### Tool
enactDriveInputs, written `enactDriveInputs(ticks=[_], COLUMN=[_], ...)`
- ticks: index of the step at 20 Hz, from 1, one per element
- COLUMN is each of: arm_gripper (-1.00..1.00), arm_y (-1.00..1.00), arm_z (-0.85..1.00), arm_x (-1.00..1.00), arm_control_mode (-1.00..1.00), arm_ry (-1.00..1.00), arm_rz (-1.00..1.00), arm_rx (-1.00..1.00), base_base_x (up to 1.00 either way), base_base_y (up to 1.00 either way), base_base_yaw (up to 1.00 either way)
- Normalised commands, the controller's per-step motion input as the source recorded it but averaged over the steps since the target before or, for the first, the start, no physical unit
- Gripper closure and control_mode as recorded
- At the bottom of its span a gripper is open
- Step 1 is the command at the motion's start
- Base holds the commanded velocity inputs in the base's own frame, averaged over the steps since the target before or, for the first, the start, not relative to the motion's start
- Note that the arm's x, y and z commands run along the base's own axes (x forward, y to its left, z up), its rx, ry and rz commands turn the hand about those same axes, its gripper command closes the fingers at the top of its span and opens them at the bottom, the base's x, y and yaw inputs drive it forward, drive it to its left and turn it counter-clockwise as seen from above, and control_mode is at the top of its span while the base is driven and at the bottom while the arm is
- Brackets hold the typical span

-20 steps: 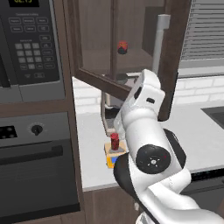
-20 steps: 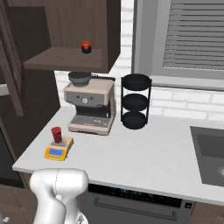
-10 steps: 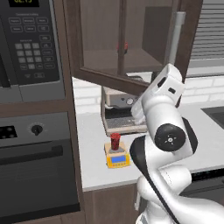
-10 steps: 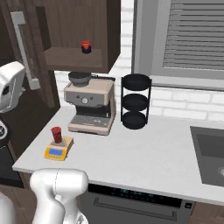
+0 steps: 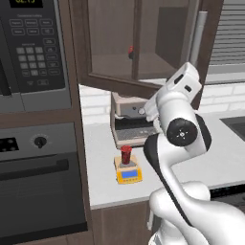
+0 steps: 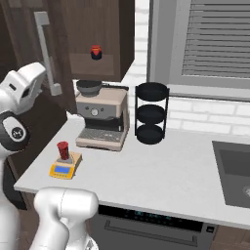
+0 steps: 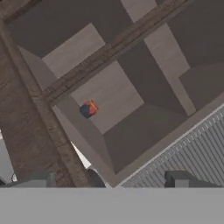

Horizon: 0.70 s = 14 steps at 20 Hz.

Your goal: Pick the yogurt and place it on the digital scale for weighing, and close the cabinet.

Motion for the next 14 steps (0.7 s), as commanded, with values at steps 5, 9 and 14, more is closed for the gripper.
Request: enactDriveInputs(ticks=[5,9,14], arm_gripper=[-1.00,-1.00,-1.00], arm_y=[0.00,-0.02,-0.17], arm_z=[0.00,0.00,-0.01], arm_x=[0.70,0.85,0.81], arm_control_mode=[-1.00,-1.00,-1.00], arm_ry=[0.00,0.00,0.00], arm_rz=[0.00,0.00,0.00], arm_rx=[0.01,0.01,0.05], base_base_x=[0.00,0.00,0.00], base_base_y=[0.00,0.00,0.00], base_base_yaw=[0.00,0.00,0.00])
